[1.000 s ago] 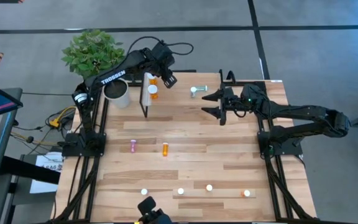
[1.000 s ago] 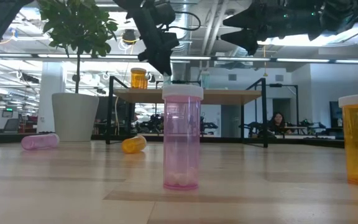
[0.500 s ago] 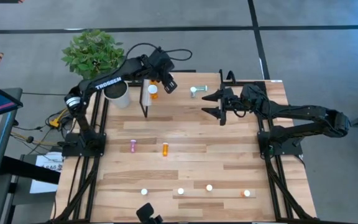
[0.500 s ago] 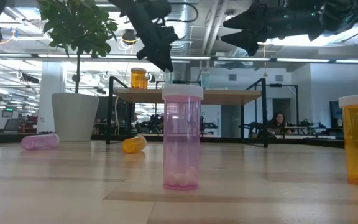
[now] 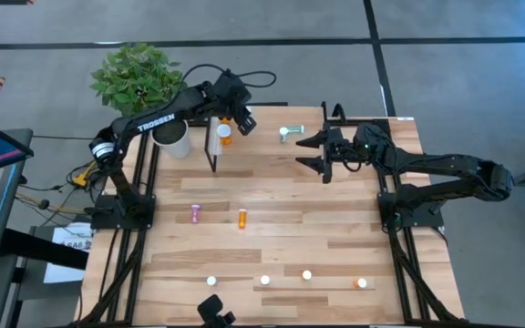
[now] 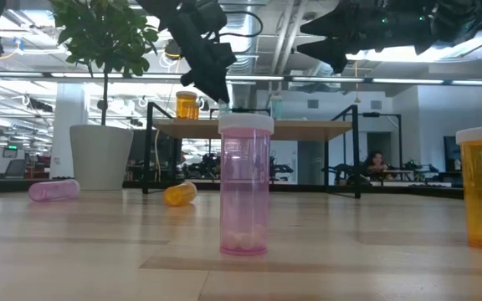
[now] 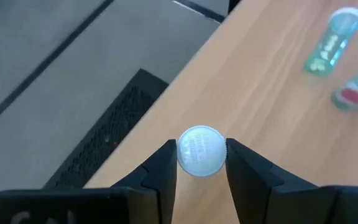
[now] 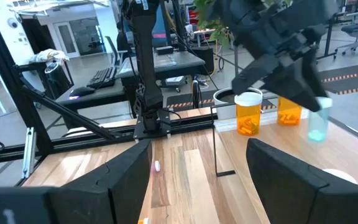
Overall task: Pick and place medicine bottles onto shelf by color
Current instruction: Adjust the green pill bottles on the shelf
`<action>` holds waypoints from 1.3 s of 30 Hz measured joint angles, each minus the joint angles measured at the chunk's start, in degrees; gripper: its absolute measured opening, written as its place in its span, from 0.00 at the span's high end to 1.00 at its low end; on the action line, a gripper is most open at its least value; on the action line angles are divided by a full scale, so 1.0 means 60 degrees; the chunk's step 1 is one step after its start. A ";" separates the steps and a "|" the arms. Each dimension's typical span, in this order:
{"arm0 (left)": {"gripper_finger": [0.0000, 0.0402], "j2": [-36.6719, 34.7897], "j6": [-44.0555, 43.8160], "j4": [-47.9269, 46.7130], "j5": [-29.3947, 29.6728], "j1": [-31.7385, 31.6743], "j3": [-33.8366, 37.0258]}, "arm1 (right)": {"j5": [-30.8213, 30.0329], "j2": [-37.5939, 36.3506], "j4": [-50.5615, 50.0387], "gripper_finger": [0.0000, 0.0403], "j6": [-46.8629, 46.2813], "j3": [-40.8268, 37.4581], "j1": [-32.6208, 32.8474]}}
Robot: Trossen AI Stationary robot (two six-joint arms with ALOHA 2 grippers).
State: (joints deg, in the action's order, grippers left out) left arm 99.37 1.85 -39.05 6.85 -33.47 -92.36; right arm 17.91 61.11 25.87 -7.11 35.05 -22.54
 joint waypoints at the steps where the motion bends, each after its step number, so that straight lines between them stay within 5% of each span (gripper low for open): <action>1: 0.74 0.0014 -0.0003 -0.0024 -0.0030 -0.0014 0.0000 | 0.0001 -0.0001 -0.0015 0.29 -0.0001 0.0000 0.0003; 39: 0.58 0.0015 0.0087 -0.0248 0.0472 -0.0106 0.0000 | 0.0004 0.0002 -0.0011 0.29 -0.0067 0.0000 0.0065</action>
State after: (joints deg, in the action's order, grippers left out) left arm 99.46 2.37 -40.54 9.68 -34.11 -92.36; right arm 17.93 61.12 25.81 -7.51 35.05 -22.15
